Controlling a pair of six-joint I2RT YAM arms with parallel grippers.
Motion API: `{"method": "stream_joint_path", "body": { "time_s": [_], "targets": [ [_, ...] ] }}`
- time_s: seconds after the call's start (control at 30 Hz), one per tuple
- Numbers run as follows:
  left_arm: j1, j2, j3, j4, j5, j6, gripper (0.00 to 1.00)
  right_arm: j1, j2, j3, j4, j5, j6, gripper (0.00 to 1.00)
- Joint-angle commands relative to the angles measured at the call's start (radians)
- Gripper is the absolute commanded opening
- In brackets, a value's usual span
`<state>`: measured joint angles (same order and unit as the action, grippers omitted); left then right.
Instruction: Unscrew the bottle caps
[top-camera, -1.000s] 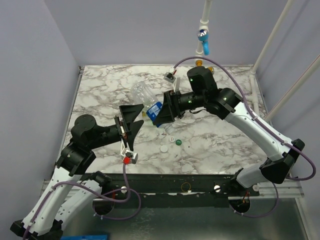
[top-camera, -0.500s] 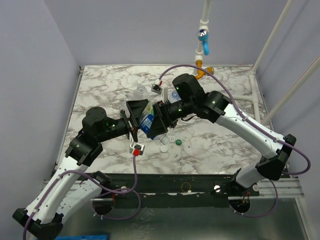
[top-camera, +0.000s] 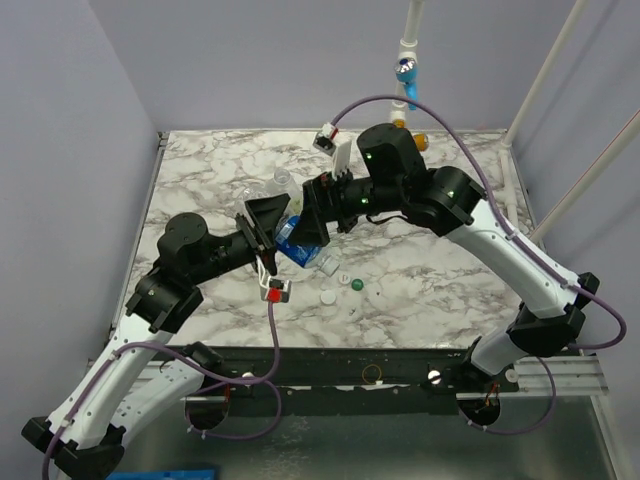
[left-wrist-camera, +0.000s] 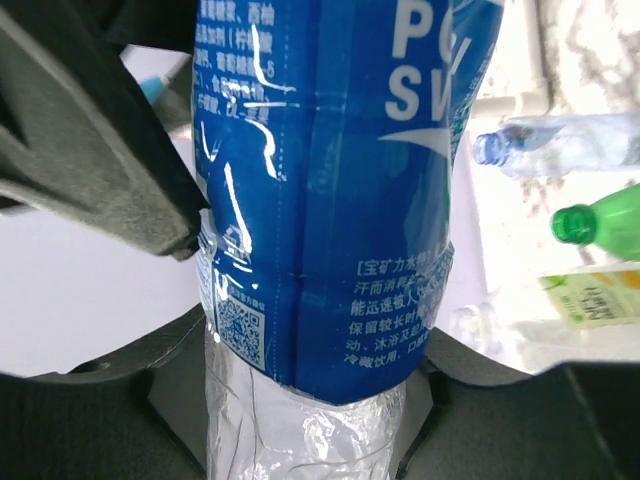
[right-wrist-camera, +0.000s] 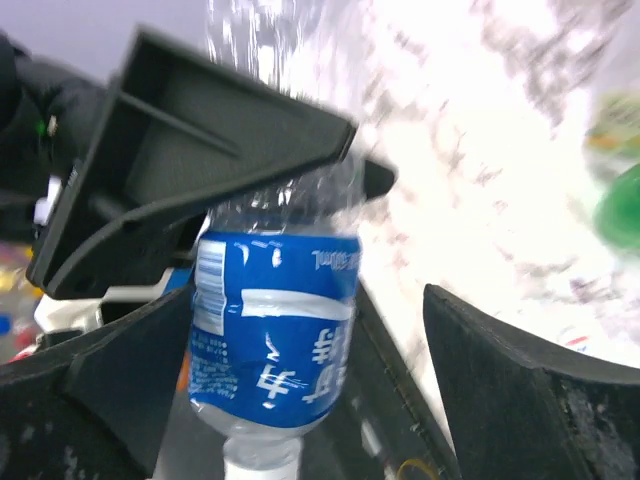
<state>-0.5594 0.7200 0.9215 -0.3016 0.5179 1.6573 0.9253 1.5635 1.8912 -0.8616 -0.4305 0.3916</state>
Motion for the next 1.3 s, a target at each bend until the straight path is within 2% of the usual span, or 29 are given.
{"method": "stream_joint_path", "body": {
  "time_s": [0.0,0.17,0.3,0.43,0.63,0.73,0.87,1.17,1.23,1.27],
  "targets": [
    [-0.008,-0.002,0.071,-0.023,-0.049,-0.347,0.4,-0.006,-0.054,0.091,0.061,0.299,-0.045,1.0],
    [-0.01,0.056,0.179,-0.022,-0.174,-0.987,0.37,-0.006,-0.166,0.015,0.303,0.387,-0.038,1.0],
    [-0.01,0.084,0.2,-0.022,-0.204,-1.319,0.36,-0.006,-0.155,0.032,0.351,0.378,-0.038,1.0],
    [-0.01,0.091,0.18,-0.014,-0.187,-1.5,0.36,-0.006,-0.129,0.065,0.387,0.353,-0.044,1.0],
    [-0.009,0.075,0.149,0.023,-0.195,-1.562,0.36,-0.006,-0.092,0.075,0.431,0.342,-0.03,0.98],
    [-0.007,0.075,0.152,0.027,-0.204,-1.585,0.36,-0.006,-0.071,0.075,0.45,0.334,-0.024,0.89],
    [-0.008,0.074,0.151,0.026,-0.209,-1.619,0.35,-0.006,-0.047,0.083,0.482,0.317,-0.013,0.71],
    [-0.004,0.074,0.141,0.043,-0.218,-1.653,0.35,-0.006,-0.03,0.074,0.529,0.276,0.017,0.1],
    [0.002,0.078,0.147,0.047,-0.219,-1.704,0.35,-0.007,-0.037,0.058,0.538,0.274,0.02,0.01],
    [0.006,0.084,0.152,0.051,-0.217,-1.723,0.35,-0.006,-0.044,0.049,0.546,0.275,0.021,0.01]
  ]
}}
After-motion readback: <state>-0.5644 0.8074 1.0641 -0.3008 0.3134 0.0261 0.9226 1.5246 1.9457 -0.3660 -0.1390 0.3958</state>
